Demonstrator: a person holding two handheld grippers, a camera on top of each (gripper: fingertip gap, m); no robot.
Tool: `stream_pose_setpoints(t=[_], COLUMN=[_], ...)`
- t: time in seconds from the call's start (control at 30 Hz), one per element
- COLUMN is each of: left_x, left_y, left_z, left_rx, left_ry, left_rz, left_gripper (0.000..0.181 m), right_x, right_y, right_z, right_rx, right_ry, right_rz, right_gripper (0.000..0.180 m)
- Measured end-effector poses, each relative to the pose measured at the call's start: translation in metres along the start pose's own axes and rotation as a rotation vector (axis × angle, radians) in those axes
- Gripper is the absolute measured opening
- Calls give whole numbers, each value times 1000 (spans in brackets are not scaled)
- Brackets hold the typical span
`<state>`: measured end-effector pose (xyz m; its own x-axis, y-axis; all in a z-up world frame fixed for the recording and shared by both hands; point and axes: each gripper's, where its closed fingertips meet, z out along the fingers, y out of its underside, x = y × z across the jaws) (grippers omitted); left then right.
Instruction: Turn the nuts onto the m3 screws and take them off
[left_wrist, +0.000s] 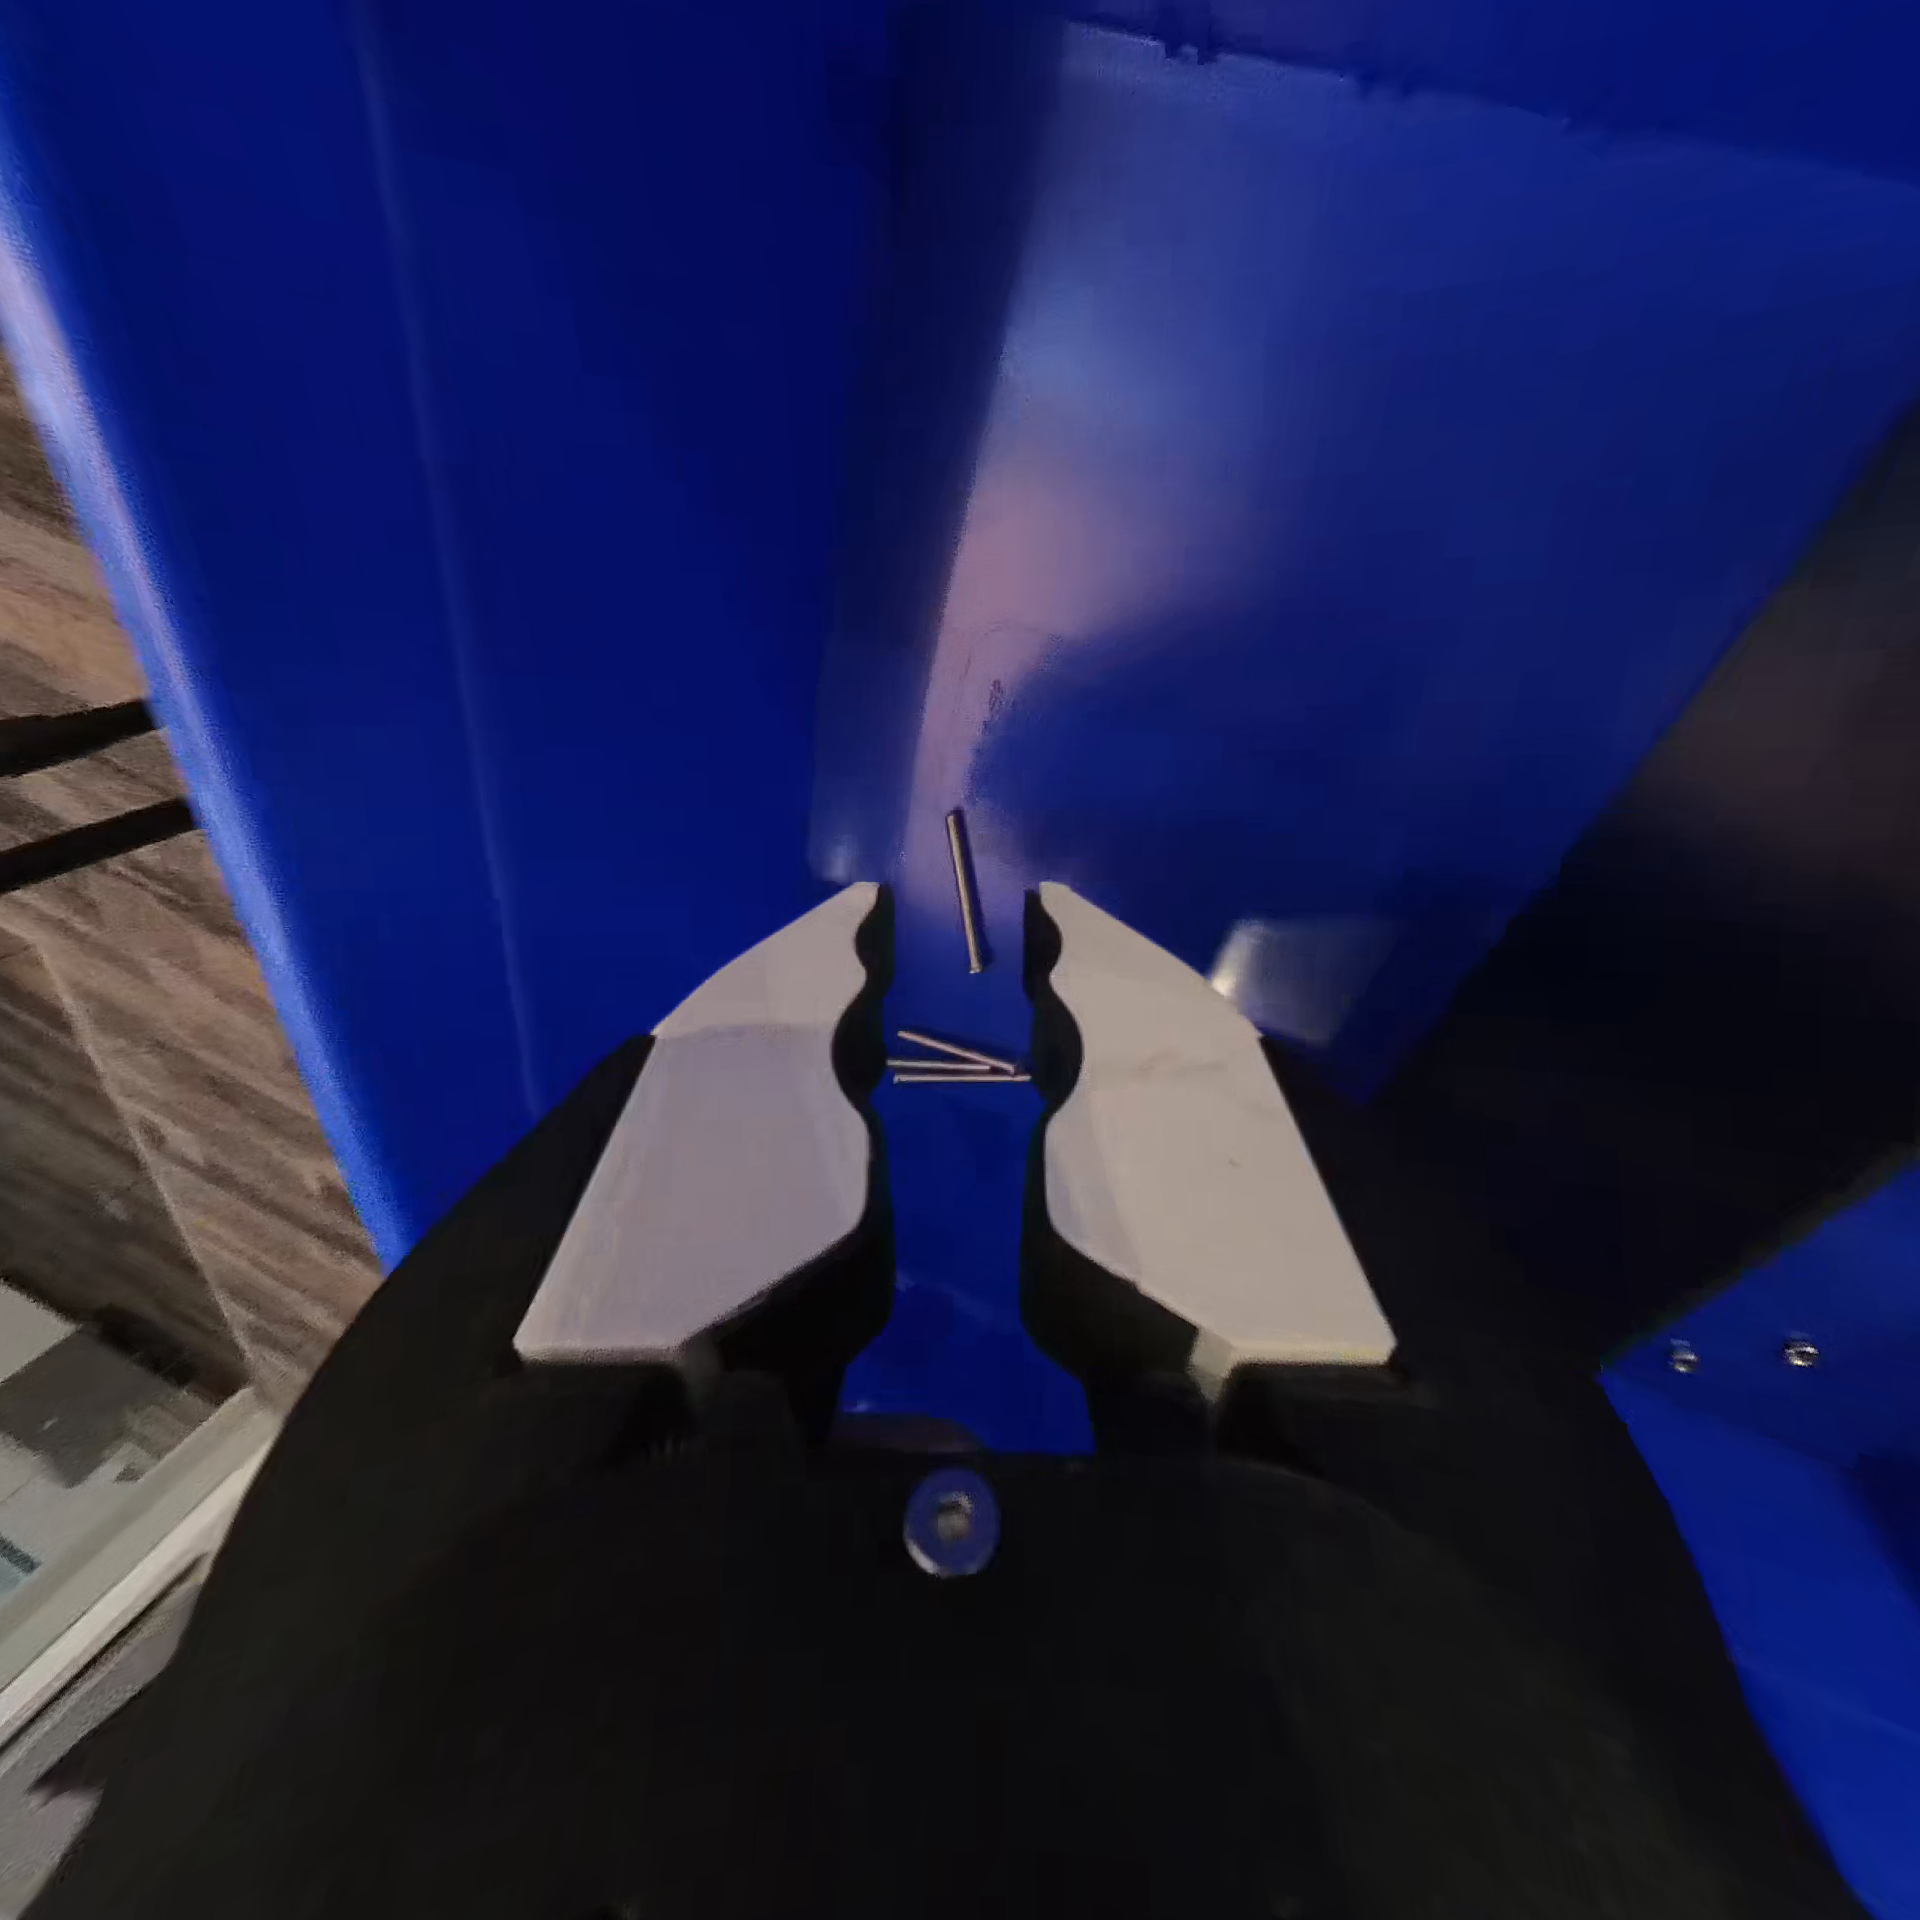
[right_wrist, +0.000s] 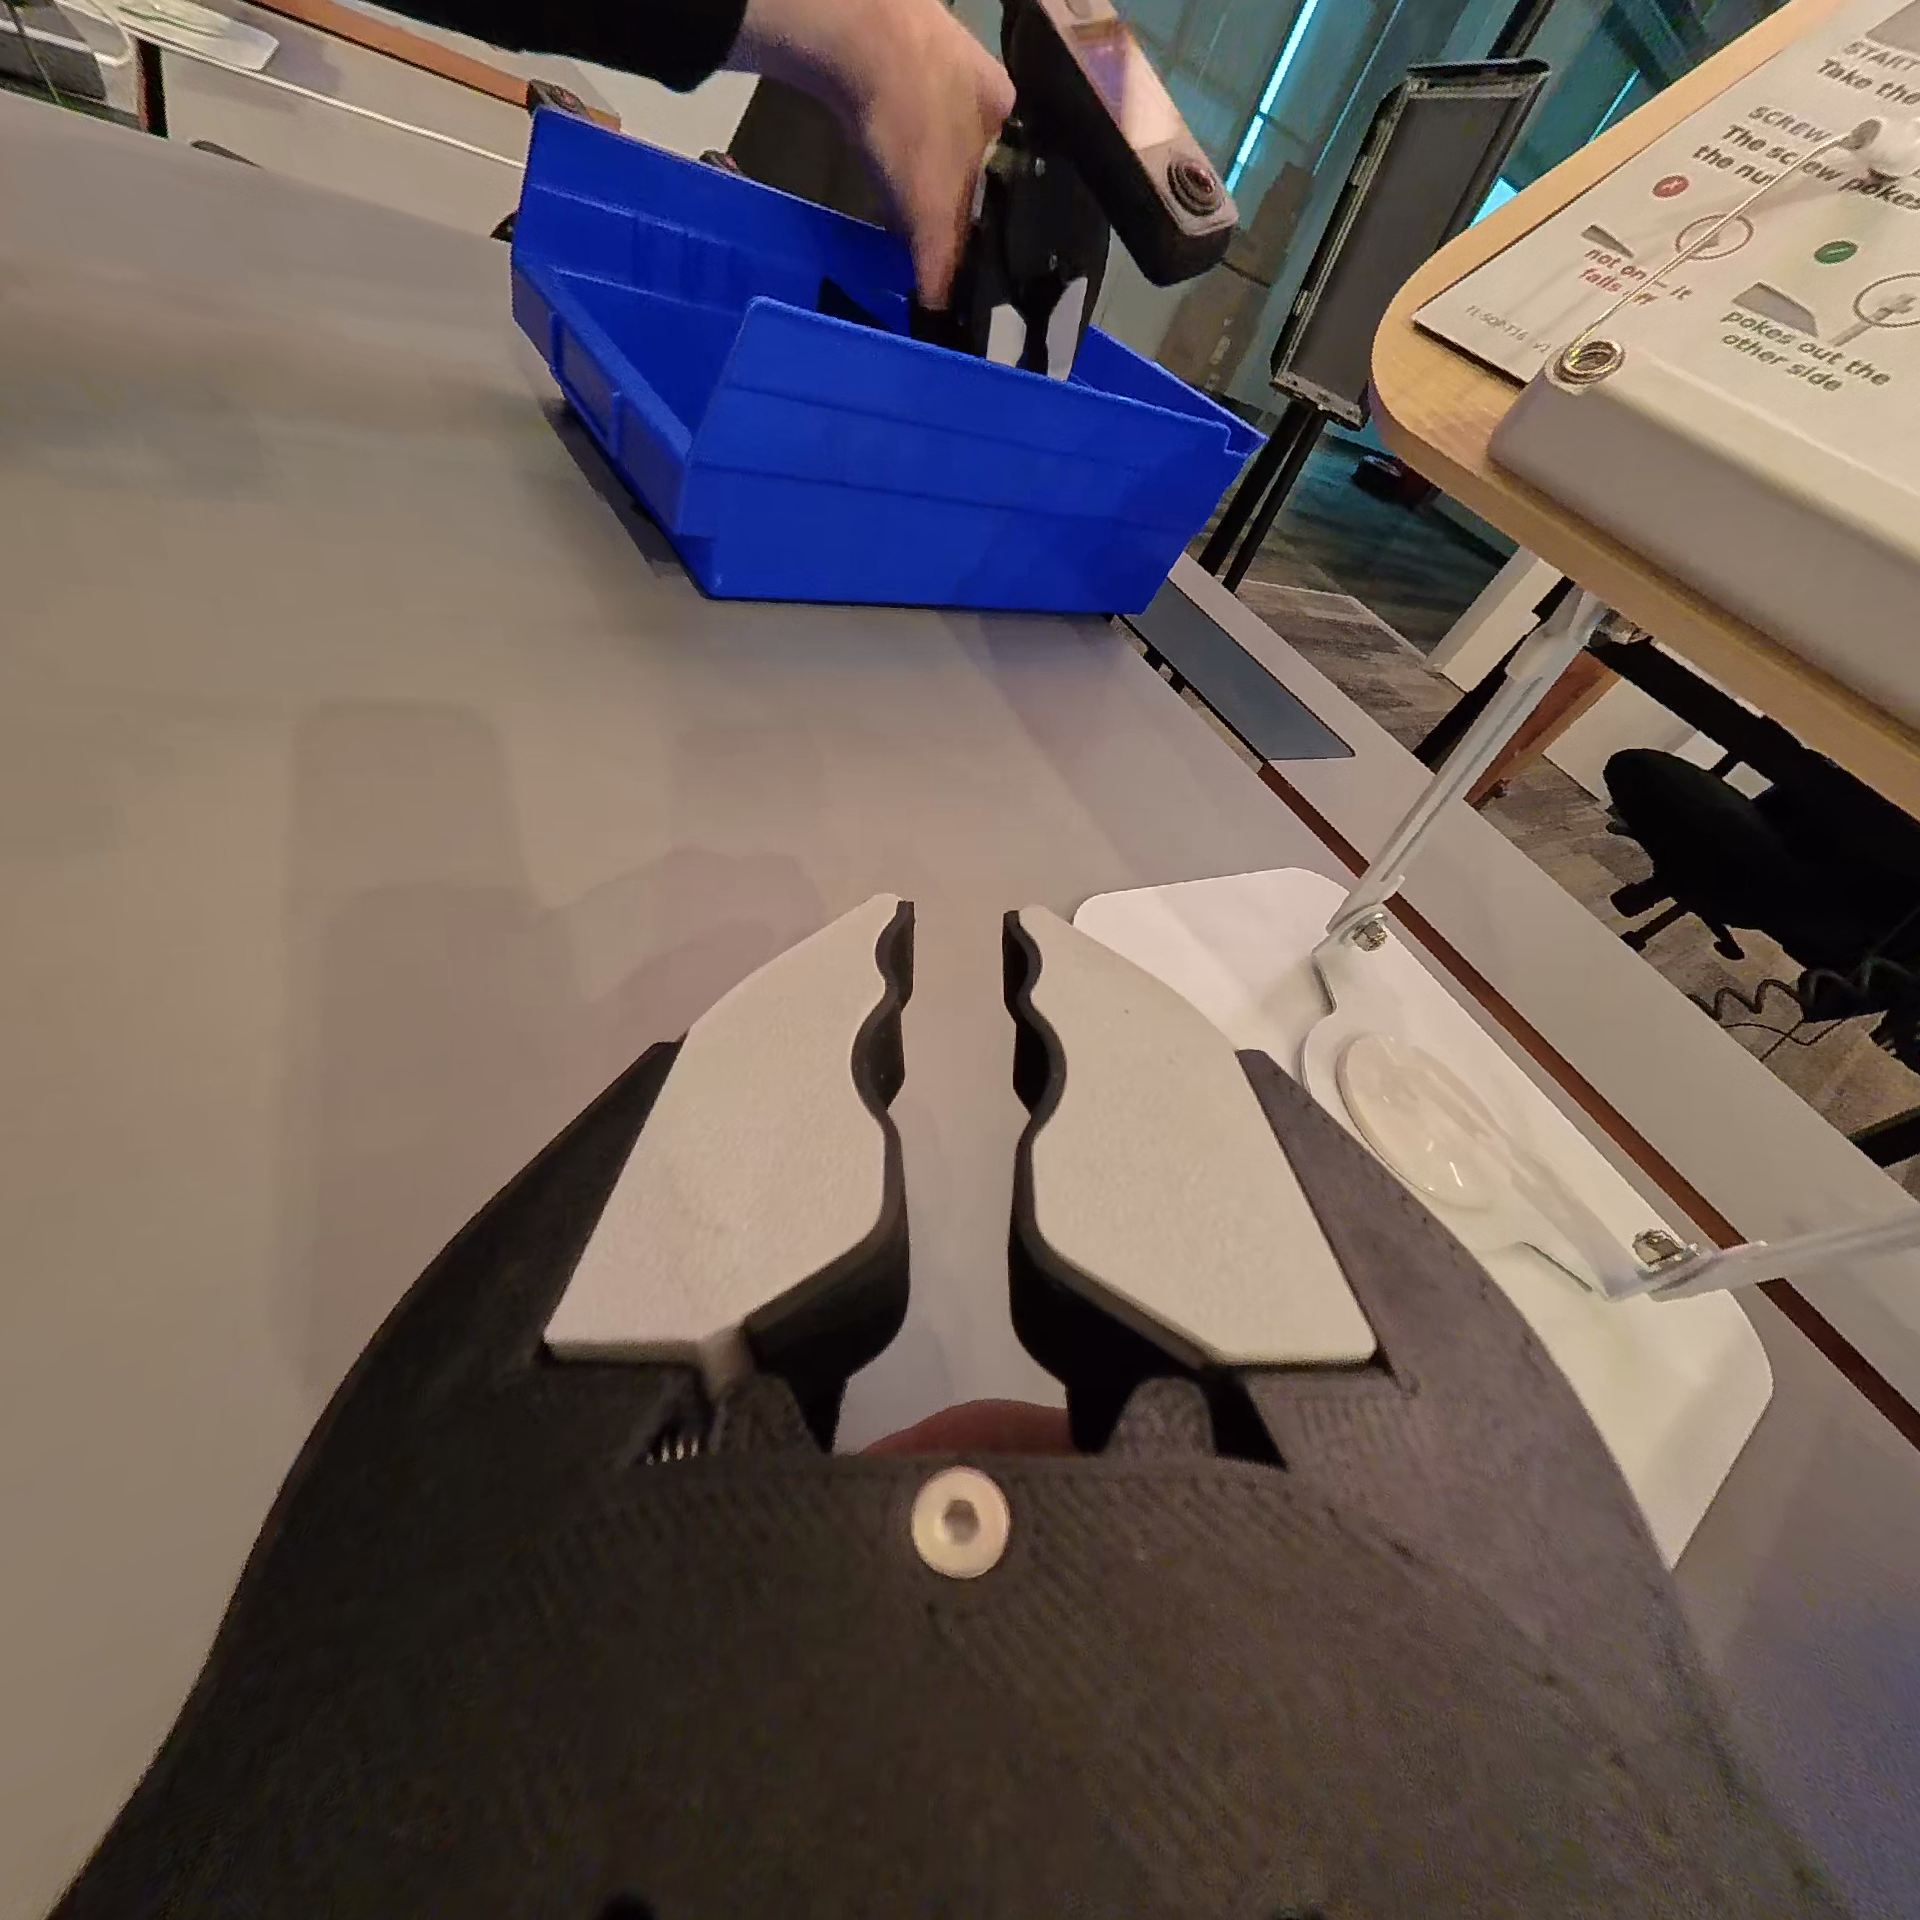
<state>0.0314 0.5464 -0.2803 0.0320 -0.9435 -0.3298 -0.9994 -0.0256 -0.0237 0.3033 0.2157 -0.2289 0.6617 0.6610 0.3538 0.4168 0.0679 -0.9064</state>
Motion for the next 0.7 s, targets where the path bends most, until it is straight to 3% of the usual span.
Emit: stream_pose_setpoints(t=[0.43, 0.7], left_x=[-4, -4], left_y=[11, 10], left_z=[22, 25], left_rx=[-175, -193], left_ry=[88, 147], left_rz=[16, 19], left_gripper=[21, 5], right_x=[0, -2], right_y=[0, 0], right_z=[-1, -1], right_rx=[5, 5], right_ry=[-15, -26], right_rz=[13, 13], right_gripper=[15, 14])
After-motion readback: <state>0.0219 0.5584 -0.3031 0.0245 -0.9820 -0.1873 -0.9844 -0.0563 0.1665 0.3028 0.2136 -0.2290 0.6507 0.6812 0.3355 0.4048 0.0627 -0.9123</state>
